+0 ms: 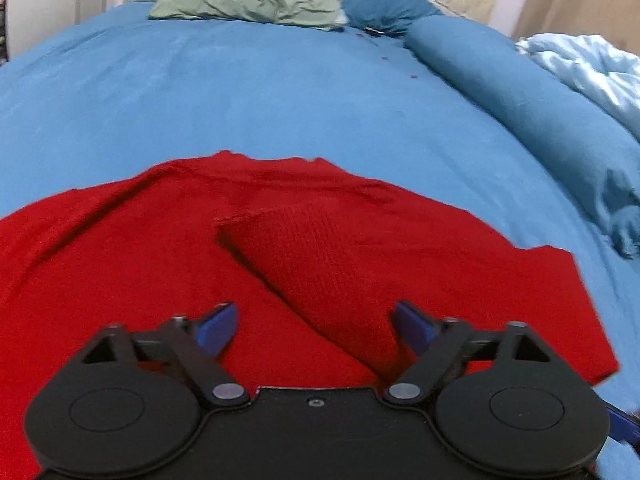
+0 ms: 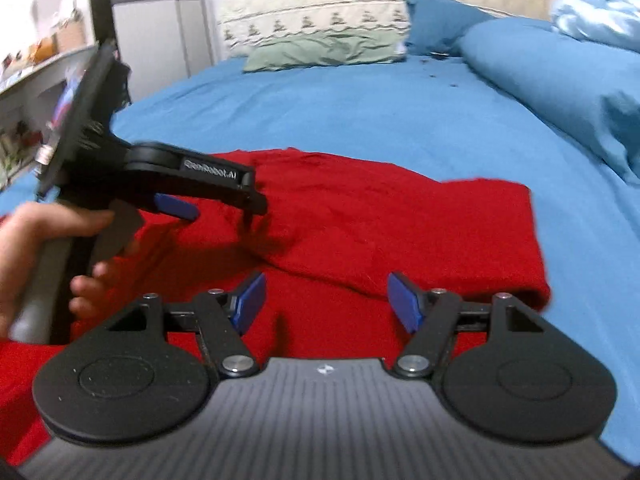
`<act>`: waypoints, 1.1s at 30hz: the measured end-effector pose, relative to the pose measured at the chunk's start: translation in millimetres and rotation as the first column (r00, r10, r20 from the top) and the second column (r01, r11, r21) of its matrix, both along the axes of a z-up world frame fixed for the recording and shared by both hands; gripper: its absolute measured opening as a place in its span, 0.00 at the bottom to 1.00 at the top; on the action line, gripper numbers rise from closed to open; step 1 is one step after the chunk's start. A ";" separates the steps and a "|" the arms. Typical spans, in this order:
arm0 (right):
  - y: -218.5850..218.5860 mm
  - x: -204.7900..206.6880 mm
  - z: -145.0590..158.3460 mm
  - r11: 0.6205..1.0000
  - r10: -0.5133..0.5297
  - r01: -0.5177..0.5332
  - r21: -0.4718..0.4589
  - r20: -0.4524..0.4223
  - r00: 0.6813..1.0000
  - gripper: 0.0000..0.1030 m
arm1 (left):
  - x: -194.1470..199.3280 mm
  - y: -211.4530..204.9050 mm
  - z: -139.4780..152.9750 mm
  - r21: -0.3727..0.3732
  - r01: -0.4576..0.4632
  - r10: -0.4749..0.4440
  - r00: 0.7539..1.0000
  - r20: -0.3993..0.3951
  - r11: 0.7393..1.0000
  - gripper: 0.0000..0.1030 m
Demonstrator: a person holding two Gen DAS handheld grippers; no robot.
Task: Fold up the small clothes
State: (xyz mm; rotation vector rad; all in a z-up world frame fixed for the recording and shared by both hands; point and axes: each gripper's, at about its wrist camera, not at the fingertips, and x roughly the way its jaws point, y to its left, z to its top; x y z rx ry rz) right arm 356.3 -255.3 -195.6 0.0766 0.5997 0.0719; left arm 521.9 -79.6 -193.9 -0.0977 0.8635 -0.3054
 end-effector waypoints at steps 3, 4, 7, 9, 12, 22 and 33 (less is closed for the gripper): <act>-7.5 -12.8 3.7 0.999 -0.040 0.040 0.020 0.015 0.999 0.81 | -14.2 15.5 -1.5 -0.018 -0.010 0.010 1.000 0.017 1.000 0.76; -11.0 -15.0 5.8 0.998 -0.055 0.055 0.029 0.017 0.998 0.82 | -18.4 21.9 -2.0 -0.029 -0.009 0.009 1.000 0.022 1.000 0.75; -20.8 -21.9 5.5 0.994 -0.097 0.097 0.045 0.009 0.995 0.88 | -25.8 31.9 -5.4 -0.057 0.003 -0.001 0.999 0.036 0.998 0.74; -23.7 -20.6 2.7 0.990 -0.138 0.138 0.035 -0.007 0.990 0.91 | -29.6 35.6 -6.4 -0.085 0.007 -0.003 0.999 0.049 0.996 0.74; -27.5 -14.4 -2.1 0.972 -0.234 0.234 -0.017 -0.036 0.972 0.99 | -26.1 35.7 -7.9 -0.117 -0.015 0.020 0.999 0.047 0.993 0.56; -47.8 8.4 -22.0 0.932 -0.346 0.328 -0.156 -0.110 0.932 0.99 | -43.3 65.4 48.1 -0.137 -0.099 0.132 0.958 0.254 0.986 0.04; -39.3 44.8 -24.9 0.926 -0.276 0.230 -0.298 -0.119 0.954 0.98 | -65.6 148.3 27.6 -0.076 -0.294 0.303 0.904 0.302 0.953 0.04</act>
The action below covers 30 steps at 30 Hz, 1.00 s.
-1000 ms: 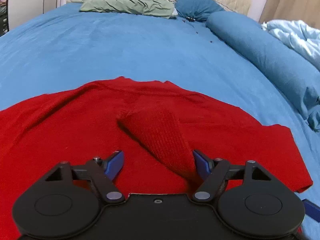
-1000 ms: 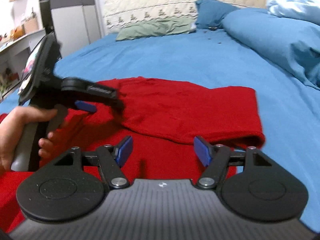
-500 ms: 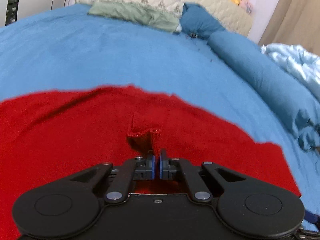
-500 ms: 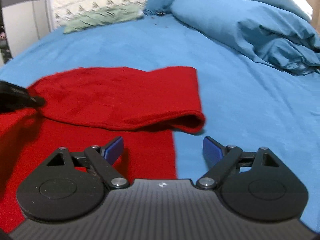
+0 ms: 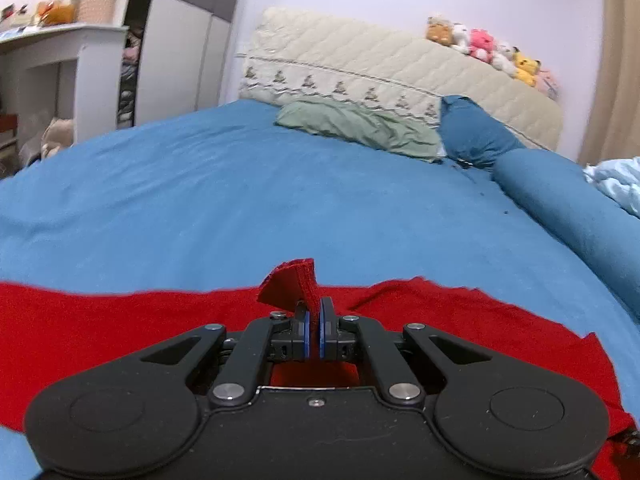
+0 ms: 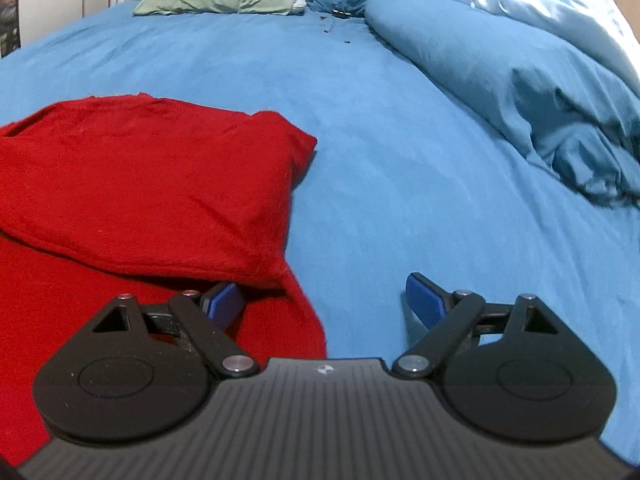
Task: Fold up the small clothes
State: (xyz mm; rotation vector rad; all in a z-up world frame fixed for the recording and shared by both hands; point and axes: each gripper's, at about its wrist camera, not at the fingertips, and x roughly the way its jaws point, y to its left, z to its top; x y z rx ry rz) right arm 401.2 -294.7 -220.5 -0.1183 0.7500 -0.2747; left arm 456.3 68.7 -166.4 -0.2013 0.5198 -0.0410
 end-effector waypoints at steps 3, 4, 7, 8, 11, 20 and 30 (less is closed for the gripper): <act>-7.6 1.0 8.1 0.998 -0.042 0.043 -0.045 0.017 0.999 0.98 | -7.7 6.8 -5.6 -0.022 -0.004 0.005 1.000 0.002 1.000 0.04; -11.2 -1.2 10.6 0.999 -0.043 0.044 -0.028 0.019 0.999 0.98 | -10.4 8.0 -8.3 -0.014 -0.005 0.005 1.000 -0.013 1.000 0.04; -17.3 -3.7 5.7 0.999 -0.031 0.031 -0.021 -0.036 0.999 0.98 | -15.9 13.7 -20.1 -0.011 -0.005 0.005 0.996 -0.086 1.000 0.05; -18.4 -4.9 3.8 1.000 -0.020 0.019 -0.023 -0.048 0.999 0.98 | -17.3 16.6 -23.2 -0.012 -0.015 0.013 0.993 -0.114 1.000 0.10; -16.9 -12.4 7.8 0.999 0.000 -0.003 -0.046 -0.067 0.998 0.98 | -29.7 27.0 -25.6 -0.021 -0.054 0.049 0.983 -0.176 0.998 0.15; 10.3 6.5 45.7 0.951 0.229 -0.251 0.182 0.131 0.964 0.99 | -22.2 -2.9 11.1 0.019 0.080 -0.077 0.991 -0.110 0.997 0.46; 3.7 36.8 9.4 0.916 0.249 -0.265 0.301 0.093 0.964 0.97 | -13.0 -3.7 -27.9 0.010 0.117 -0.112 0.973 -0.204 0.993 0.46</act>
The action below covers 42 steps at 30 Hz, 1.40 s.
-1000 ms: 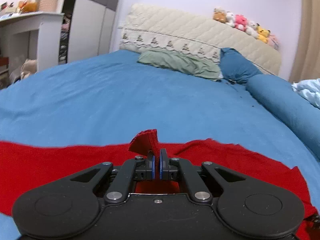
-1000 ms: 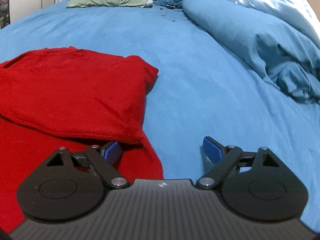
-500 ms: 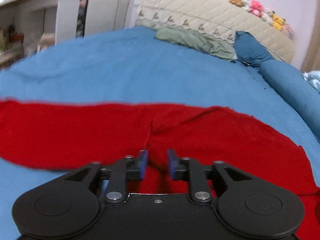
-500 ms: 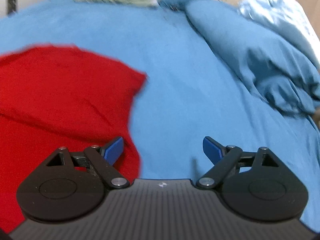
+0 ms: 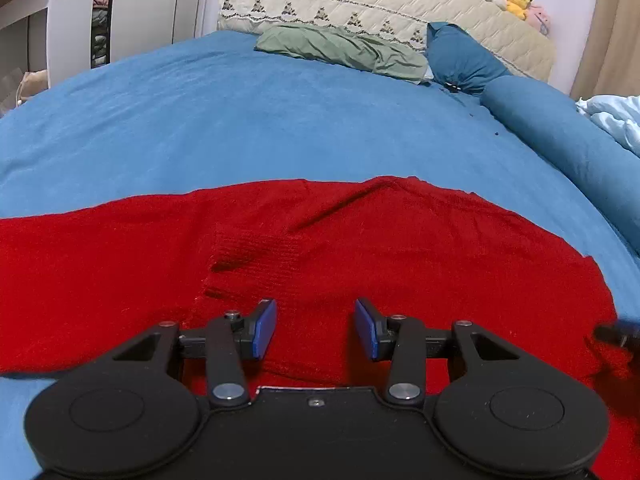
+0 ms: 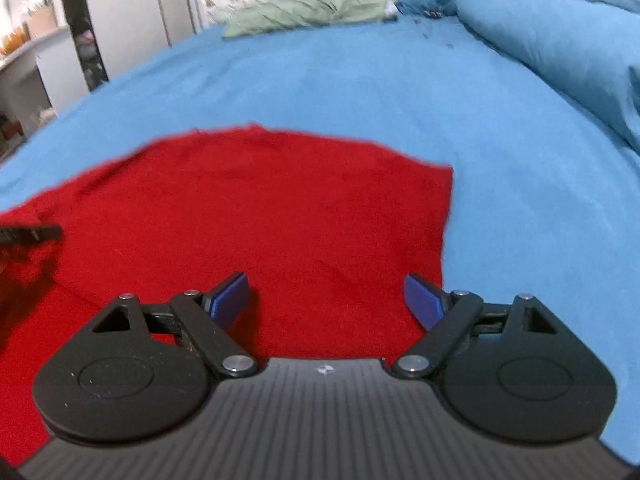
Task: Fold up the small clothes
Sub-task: 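Reach the left gripper to the other sleeve cuff and close on it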
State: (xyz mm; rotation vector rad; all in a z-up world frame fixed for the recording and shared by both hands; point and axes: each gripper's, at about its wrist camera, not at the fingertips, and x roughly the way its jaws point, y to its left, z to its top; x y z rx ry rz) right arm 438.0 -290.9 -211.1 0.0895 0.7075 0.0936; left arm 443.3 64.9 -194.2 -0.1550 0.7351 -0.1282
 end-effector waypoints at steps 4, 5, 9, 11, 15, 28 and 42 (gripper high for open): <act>-0.9 30.5 6.3 0.999 0.029 -0.030 0.028 0.026 0.999 0.97 | 1.3 -0.7 -0.9 0.009 -0.002 0.002 1.000 -0.004 1.000 0.46; -6.0 43.9 1.8 0.999 0.019 -0.019 0.045 0.003 1.000 0.97 | 2.8 -1.3 -1.2 0.010 -0.002 0.002 1.000 -0.006 1.000 0.46; -34.8 80.3 -12.7 0.997 -0.063 0.065 0.053 -0.030 0.998 0.95 | 5.1 -2.5 -3.0 0.009 0.002 -0.002 1.000 -0.004 1.000 0.46; -43.2 90.2 -12.1 0.995 -0.091 0.092 0.047 -0.030 0.995 0.95 | 6.8 -5.4 -3.5 0.014 0.002 -0.002 1.000 -0.003 1.000 0.46; -48.5 92.7 -9.0 0.993 -0.093 0.095 0.064 -0.036 0.995 0.95 | 6.1 -6.4 -3.6 0.024 0.002 -0.002 1.000 -0.002 1.000 0.46; 30.1 -9.2 82.7 0.998 0.036 -0.035 -0.045 0.015 0.999 1.00 | -69.0 60.0 90.9 0.091 -0.180 0.174 0.982 0.068 0.979 0.91; 107.8 -37.2 79.1 0.979 0.202 -0.202 -0.003 -0.027 0.979 1.00 | -97.5 241.9 48.6 -0.033 -0.634 0.634 0.773 -0.010 0.773 0.84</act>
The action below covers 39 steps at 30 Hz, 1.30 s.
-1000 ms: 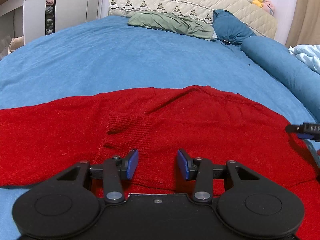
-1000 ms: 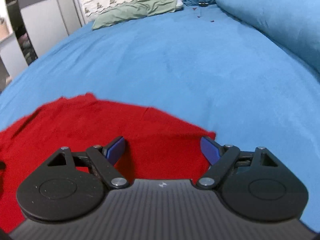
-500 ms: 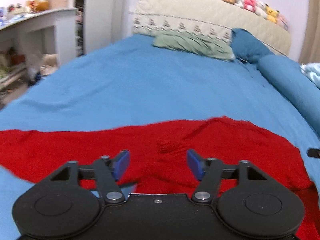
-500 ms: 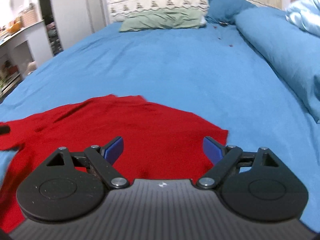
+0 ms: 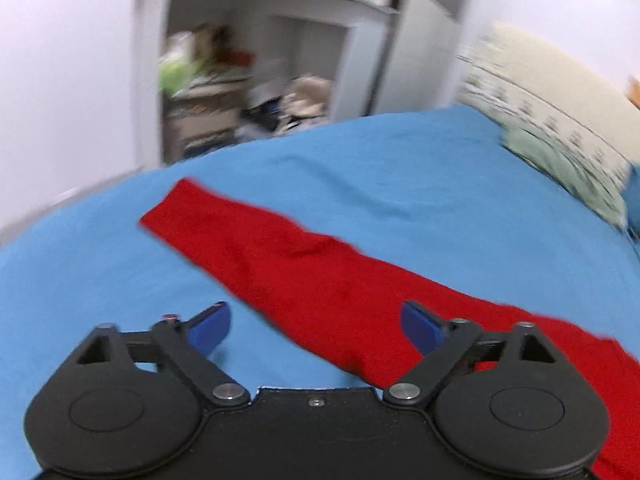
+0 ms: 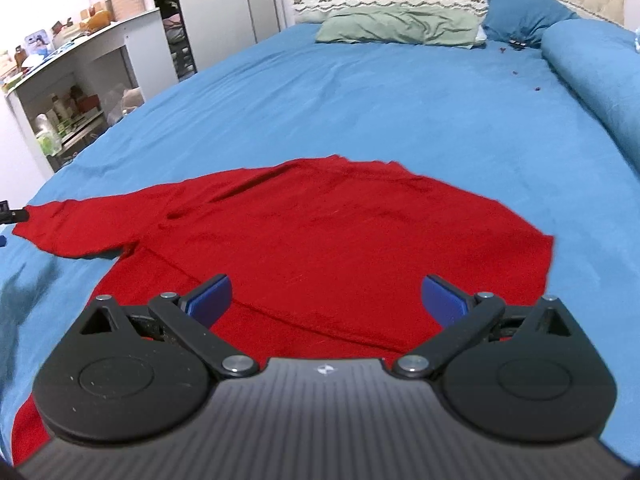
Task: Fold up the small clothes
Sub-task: 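Reach the left gripper to the other sleeve cuff and close on it, then fold the held sleeve across the sweater body and open the left gripper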
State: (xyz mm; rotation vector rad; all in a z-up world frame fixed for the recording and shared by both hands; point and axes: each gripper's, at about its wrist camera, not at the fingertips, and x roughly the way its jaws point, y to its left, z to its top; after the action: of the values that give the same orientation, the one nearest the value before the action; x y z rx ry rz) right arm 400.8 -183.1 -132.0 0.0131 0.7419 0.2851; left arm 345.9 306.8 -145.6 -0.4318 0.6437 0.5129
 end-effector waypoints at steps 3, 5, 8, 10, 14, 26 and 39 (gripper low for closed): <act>3.8 1.7 -8.9 1.000 0.008 -0.008 0.000 -0.013 1.000 1.00 | 1.8 29.3 -14.6 -0.062 -0.060 0.060 0.998 -0.003 0.996 0.70; 6.0 3.6 -13.9 1.000 0.012 -0.012 -0.002 -0.023 1.000 1.00 | 6.8 42.8 -25.4 -0.104 -0.086 0.085 0.996 -0.008 0.991 0.59; 5.7 6.9 -20.2 1.000 0.013 -0.013 -0.006 -0.029 0.999 1.00 | 17.2 56.8 -36.8 -0.137 -0.130 0.132 0.991 0.005 0.982 0.53; 5.8 7.3 -23.1 1.000 0.012 -0.012 -0.009 -0.032 0.999 1.00 | 23.8 66.1 -40.3 -0.148 -0.163 0.168 0.985 0.025 0.975 0.49; 5.6 8.2 -25.6 1.000 0.010 -0.010 -0.008 -0.033 0.999 1.00 | 33.4 77.5 -40.3 -0.160 -0.221 0.229 0.973 0.036 0.962 0.17; -3.9 8.5 -17.5 0.999 -0.052 0.052 -0.005 -0.010 0.999 1.00 | 66.0 -22.0 56.3 0.111 0.041 -0.059 0.984 0.167 0.993 0.09; -69.8 -13.3 10.8 0.952 -0.293 0.296 -0.080 0.049 0.955 1.00 | 120.6 -360.9 26.5 0.218 0.700 -0.729 0.678 0.093 0.680 0.09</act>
State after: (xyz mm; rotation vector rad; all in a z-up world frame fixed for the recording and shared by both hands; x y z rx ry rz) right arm 387.5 -253.0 -121.2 0.0363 0.7046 -0.0324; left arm 466.5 -54.1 -119.2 -0.0328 0.5421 -0.2375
